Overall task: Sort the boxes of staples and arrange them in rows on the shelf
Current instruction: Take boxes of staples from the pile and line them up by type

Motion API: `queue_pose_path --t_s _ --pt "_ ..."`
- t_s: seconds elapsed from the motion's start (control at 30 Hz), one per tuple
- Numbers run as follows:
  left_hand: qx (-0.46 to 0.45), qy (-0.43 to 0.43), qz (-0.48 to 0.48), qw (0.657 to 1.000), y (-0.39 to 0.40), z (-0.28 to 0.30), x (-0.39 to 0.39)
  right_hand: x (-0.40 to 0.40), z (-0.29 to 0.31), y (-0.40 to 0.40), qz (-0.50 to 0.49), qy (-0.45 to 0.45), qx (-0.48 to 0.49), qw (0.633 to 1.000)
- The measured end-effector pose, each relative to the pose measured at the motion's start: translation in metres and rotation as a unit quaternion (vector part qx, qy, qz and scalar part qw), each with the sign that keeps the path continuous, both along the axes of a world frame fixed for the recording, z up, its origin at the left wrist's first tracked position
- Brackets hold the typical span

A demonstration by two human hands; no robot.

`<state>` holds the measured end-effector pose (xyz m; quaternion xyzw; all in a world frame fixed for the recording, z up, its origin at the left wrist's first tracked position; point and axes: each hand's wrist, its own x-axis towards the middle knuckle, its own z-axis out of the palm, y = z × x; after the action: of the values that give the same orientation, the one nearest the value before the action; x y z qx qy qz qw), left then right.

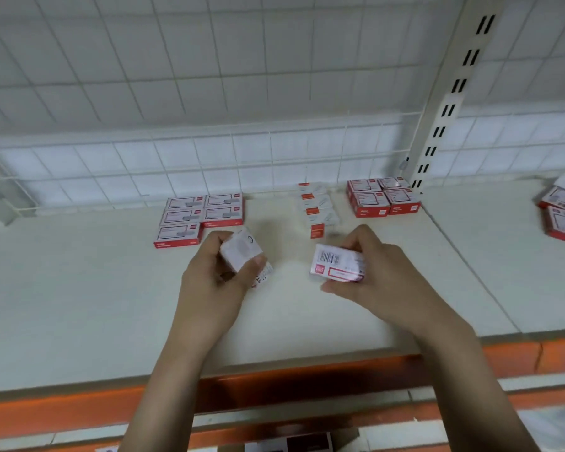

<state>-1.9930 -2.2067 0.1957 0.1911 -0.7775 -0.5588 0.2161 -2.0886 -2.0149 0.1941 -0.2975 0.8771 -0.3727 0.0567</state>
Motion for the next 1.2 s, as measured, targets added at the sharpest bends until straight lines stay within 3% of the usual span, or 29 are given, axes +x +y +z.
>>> queue_pose_path --t_s 0.2,0.33,0.47,0.63,0.97,1.2 --pt "0.070 0.027 0.008 0.997 -0.046 -0.004 0.024 0.033 0.001 -0.042 -0.010 -0.051 -0.026 0.998" --pt "0.119 0.027 -0.018 0.992 -0.066 -0.007 0.035 0.048 -0.001 -0.060 -0.024 -0.010 -0.019 0.999" --pt "0.098 0.013 -0.051 0.994 -0.079 -0.010 0.045 0.059 -0.001 -0.073 -0.013 0.003 -0.018 1.000" --pt "0.190 0.010 -0.087 0.978 -0.079 -0.004 0.051 0.061 0.002 -0.078 0.043 0.016 -0.038 0.998" --pt "0.148 0.005 -0.048 0.988 -0.068 -0.005 0.043 0.035 -0.010 -0.074 0.073 -0.031 -0.039 0.996" --pt "0.108 -0.032 0.020 0.993 -0.057 -0.015 0.029 0.019 -0.014 -0.065 0.090 -0.003 -0.023 0.996"
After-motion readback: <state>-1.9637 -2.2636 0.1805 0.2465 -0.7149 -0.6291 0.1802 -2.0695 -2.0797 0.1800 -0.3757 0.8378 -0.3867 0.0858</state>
